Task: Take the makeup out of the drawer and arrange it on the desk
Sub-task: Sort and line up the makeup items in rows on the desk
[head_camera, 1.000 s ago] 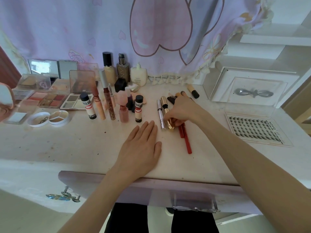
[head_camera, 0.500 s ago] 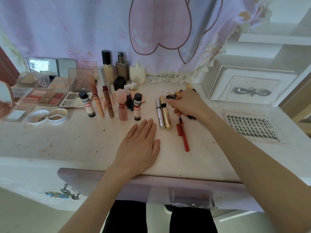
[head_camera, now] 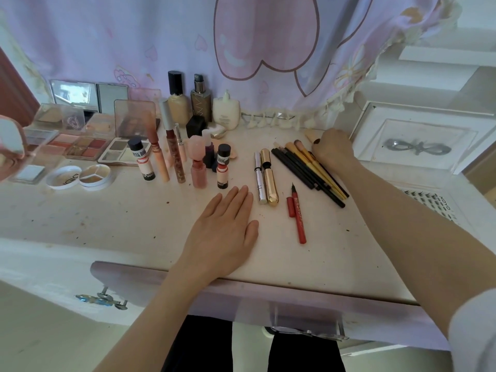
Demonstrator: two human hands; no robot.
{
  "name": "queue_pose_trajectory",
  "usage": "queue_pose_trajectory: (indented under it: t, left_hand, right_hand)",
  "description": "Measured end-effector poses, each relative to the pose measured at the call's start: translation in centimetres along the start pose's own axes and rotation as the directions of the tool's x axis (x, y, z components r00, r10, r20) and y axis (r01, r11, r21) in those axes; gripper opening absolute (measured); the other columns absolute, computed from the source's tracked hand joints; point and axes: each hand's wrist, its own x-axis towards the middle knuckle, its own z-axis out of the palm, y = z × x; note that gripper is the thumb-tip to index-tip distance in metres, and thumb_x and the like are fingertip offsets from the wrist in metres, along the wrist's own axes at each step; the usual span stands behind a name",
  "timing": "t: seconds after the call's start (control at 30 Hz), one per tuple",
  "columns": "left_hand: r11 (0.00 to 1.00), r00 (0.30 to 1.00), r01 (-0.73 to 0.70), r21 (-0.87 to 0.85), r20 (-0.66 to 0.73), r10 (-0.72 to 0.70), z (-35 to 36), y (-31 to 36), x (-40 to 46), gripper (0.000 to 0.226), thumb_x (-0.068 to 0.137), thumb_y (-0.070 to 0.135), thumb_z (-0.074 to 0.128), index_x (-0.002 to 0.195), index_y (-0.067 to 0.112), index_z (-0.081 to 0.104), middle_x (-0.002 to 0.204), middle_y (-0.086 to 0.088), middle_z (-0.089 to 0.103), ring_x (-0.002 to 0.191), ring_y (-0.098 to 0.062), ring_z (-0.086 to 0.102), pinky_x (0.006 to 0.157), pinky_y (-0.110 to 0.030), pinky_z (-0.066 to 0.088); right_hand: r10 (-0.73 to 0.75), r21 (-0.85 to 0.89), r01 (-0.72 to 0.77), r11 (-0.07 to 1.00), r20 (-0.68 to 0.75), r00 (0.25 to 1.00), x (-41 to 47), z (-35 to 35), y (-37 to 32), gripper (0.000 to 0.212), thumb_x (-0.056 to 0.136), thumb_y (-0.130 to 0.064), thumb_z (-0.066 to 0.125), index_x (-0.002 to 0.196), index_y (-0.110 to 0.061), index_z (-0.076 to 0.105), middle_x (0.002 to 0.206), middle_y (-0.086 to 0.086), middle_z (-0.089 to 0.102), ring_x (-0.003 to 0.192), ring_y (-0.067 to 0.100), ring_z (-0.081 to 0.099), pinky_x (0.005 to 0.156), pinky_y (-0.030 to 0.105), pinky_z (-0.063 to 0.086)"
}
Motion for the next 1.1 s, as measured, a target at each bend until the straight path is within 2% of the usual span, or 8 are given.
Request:
queue_pose_trajectory:
  t: [0.23, 0.3, 0.4, 0.5, 0.63, 0.77, 0.9, 1.1]
  left_hand:
    - [0.999, 1.000, -0.004, -0.033, -0.018, 0.003, -0.1, 0.0, -0.1, 0.059, 0.096, 0.041, 0.011, 0.148, 0.018, -0.003, 0.157, 0.003, -0.005, 0.143, -0.007, -0.008, 0.114, -0.026, -0.010]
    - [0.998, 0.999, -0.007, -0.070, -0.036, 0.005, -0.1, -0.1, -0.1, 0.058, 0.097, 0.041, 0.015, 0.148, 0.018, 0.001, 0.157, 0.003, -0.001, 0.143, -0.007, -0.005, 0.114, -0.024, -0.009]
    - [0.989, 0.995, -0.022, -0.147, -0.100, 0.007, -0.1, -0.2, -0.2, 0.055, 0.098, 0.038, 0.025, 0.148, 0.019, 0.014, 0.156, 0.004, 0.011, 0.143, -0.007, 0.004, 0.111, -0.019, -0.007]
    - [0.960, 0.979, -0.019, -0.279, -0.198, -0.038, 0.0, -0.2, -0.3, 0.050, 0.096, 0.036, 0.036, 0.143, 0.021, 0.031, 0.149, 0.003, 0.034, 0.138, -0.009, 0.025, 0.108, -0.015, 0.006]
    - [0.809, 0.955, -0.028, -0.587, -0.255, -0.152, -0.9, 0.3, -0.7, 0.078, 0.076, 0.067, 0.041, 0.142, 0.037, 0.014, 0.128, 0.018, 0.048, 0.110, 0.000, 0.050, 0.087, -0.022, 0.039]
    - [0.728, 0.902, -0.175, -0.663, -0.404, -0.152, -1.6, 0.9, -1.5, 0.052, 0.076, 0.063, 0.049, 0.121, 0.053, 0.024, 0.098, 0.020, 0.049, 0.078, -0.001, 0.052, 0.067, -0.014, 0.045]
    - [0.768, 0.836, -0.221, -0.601, -0.522, -0.168, -1.7, 1.7, -2.4, 0.021, 0.088, 0.046, 0.043, 0.099, 0.029, 0.039, 0.076, 0.020, 0.044, 0.066, 0.006, 0.047, 0.058, -0.007, 0.038]
    - [0.776, 0.787, -0.093, -0.624, -0.524, -0.327, -2.6, 1.4, -2.7, 0.025, 0.090, 0.033, 0.030, 0.065, 0.030, 0.027, 0.049, 0.013, 0.025, 0.047, -0.003, 0.037, 0.043, -0.009, 0.029]
  right_hand:
    - [0.033, 0.123, -0.026, 0.992, -0.052, 0.998, -0.9, -0.5, 0.2, 0.028, 0.087, -0.004, 0.045, 0.060, -0.012, 0.041, 0.079, 0.008, 0.042, 0.061, 0.020, 0.040, 0.047, 0.024, 0.025]
    - [0.011, 0.170, 0.010, 0.985, -0.118, 0.993, -2.1, -1.1, 0.2, 0.016, 0.090, -0.010, 0.046, 0.081, -0.003, 0.058, 0.094, 0.013, 0.048, 0.076, 0.023, 0.048, 0.057, 0.024, 0.034]
    - [-0.034, 0.347, 0.083, 0.934, -0.146, 0.989, -5.1, -2.1, 0.0, 0.018, 0.090, -0.021, 0.053, 0.099, -0.008, 0.062, 0.083, -0.003, 0.054, 0.071, 0.009, 0.048, 0.057, 0.018, 0.032]
    - [-0.041, 0.641, 0.065, 0.765, -0.052, 0.998, -8.7, -3.1, -0.7, 0.007, 0.087, -0.023, 0.060, 0.089, -0.017, 0.064, 0.068, -0.009, 0.056, 0.060, 0.004, 0.050, 0.056, 0.016, 0.039]
    - [-0.184, 0.840, -0.027, 0.543, 0.150, 0.971, -12.6, -4.2, -2.5, 0.012, 0.087, -0.021, 0.063, 0.077, -0.017, 0.067, 0.054, -0.007, 0.057, 0.048, 0.006, 0.046, 0.045, 0.013, 0.037]
    - [-0.342, 0.816, -0.020, 0.577, 0.265, 0.902, -15.3, -3.9, -4.1, 0.024, 0.088, -0.031, 0.059, 0.072, -0.015, 0.067, 0.052, -0.006, 0.053, 0.046, 0.008, 0.042, 0.044, 0.016, 0.034]
    - [-0.327, 0.814, -0.196, 0.547, 0.423, 0.845, -16.6, -3.3, -5.4, 0.038, 0.091, -0.038, 0.052, 0.064, -0.012, 0.057, 0.045, -0.006, 0.042, 0.038, 0.008, 0.031, 0.037, 0.016, 0.026]
    - [-0.326, 0.779, -0.295, 0.554, 0.529, 0.784, -17.7, -2.2, -6.9, 0.046, 0.093, -0.044, 0.045, 0.058, -0.015, 0.043, 0.041, -0.011, 0.033, 0.035, 0.006, 0.023, 0.036, 0.015, 0.023]
